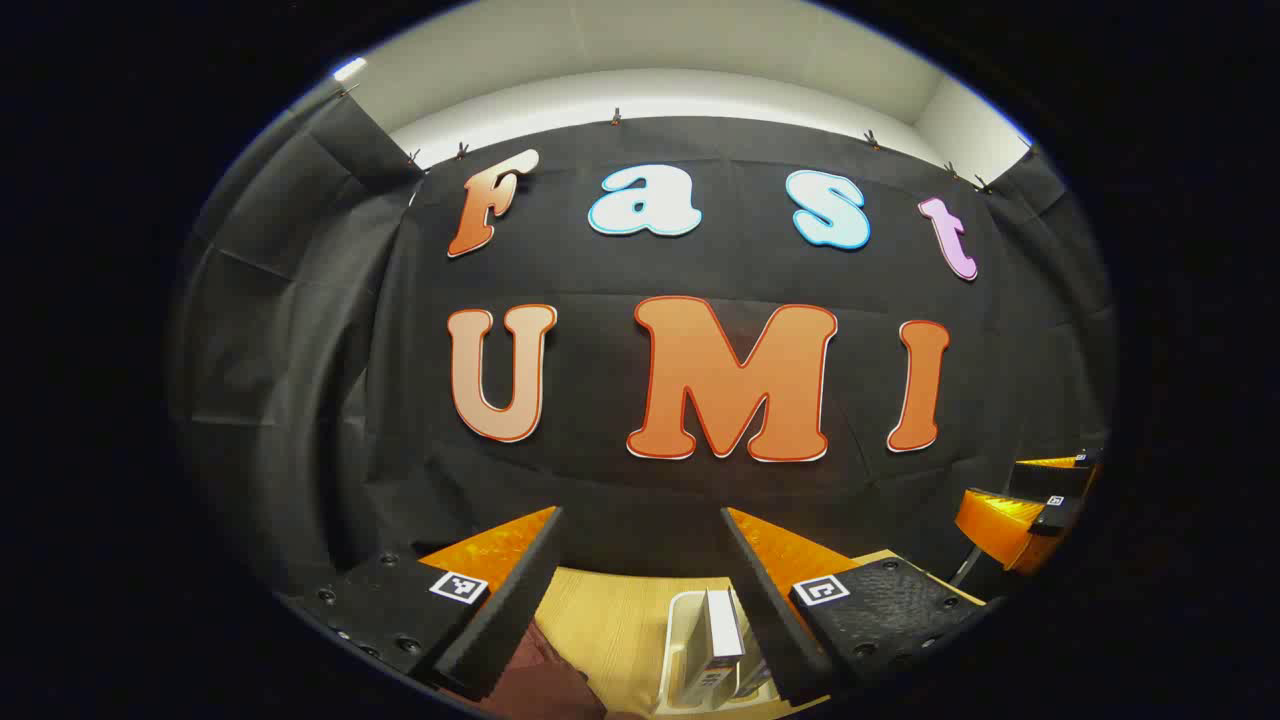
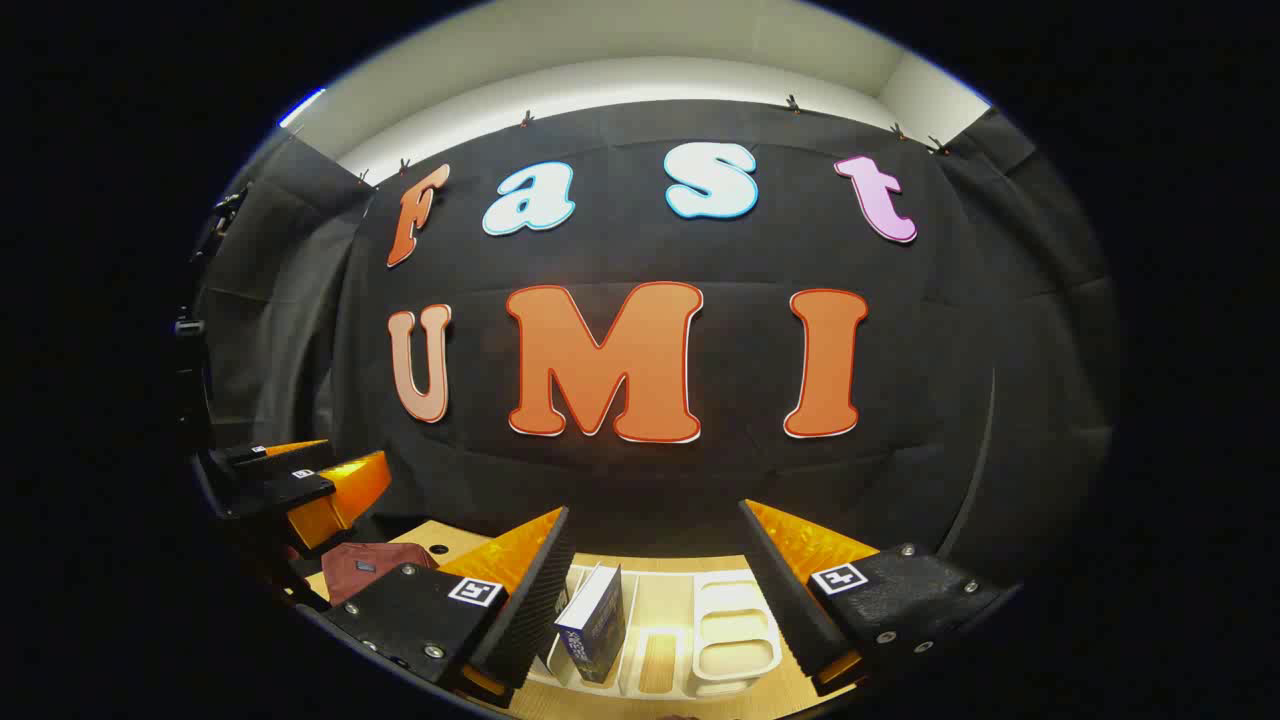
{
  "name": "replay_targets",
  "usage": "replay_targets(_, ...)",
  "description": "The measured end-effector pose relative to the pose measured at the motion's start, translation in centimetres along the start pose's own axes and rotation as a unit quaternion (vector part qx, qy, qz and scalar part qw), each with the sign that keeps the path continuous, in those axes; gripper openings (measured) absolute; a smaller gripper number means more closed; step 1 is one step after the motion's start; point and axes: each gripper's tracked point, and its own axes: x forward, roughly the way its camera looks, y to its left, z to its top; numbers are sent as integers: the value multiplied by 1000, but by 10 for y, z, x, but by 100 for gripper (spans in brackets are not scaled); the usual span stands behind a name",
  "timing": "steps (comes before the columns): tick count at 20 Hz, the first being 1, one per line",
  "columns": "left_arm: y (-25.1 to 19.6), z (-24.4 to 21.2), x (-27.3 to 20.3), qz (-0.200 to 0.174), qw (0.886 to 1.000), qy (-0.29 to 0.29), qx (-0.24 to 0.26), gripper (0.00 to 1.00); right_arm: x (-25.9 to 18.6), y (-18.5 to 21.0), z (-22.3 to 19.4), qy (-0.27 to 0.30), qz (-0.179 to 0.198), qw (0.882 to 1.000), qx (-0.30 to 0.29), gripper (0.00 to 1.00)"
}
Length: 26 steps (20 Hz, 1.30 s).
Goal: Open the schoolbag, grab two books from the bookshelf and put them into the schoolbag.
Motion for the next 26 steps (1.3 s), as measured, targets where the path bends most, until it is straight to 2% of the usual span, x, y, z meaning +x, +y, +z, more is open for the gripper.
replay_targets(1,0,-1,-1,1,1000,2,2,95,0,0,-2,2,0,1000,2,96)
replay_targets(9,-14,-23,-7,-8,999,31,16,95,-7,1,-13,17,5,1000,2,96)
replay_targets(15,-23,-19,-12,-16,999,26,20,95,-12,0,-11,16,2,1000,8,96)
replay_targets(20,-31,-20,-14,-24,999,21,25,94,-21,4,-19,25,6,1000,-11,96)
replay_targets(23,-38,-20,-15,-29,999,19,28,95,-25,-6,-14,17,-6,1000,-10,96)
replay_targets(24,-38,-19,-16,-30,999,18,29,94,-27,-8,-14,17,-9,1000,-8,100)
replay_targets(25,-38,-18,-17,-30,999,17,30,95,-29,-10,-17,20,-12,1000,-7,100)
replay_targets(26,-38,-18,-18,-32,999,15,32,95,-30,-12,-18,23,-14,1000,-8,96)
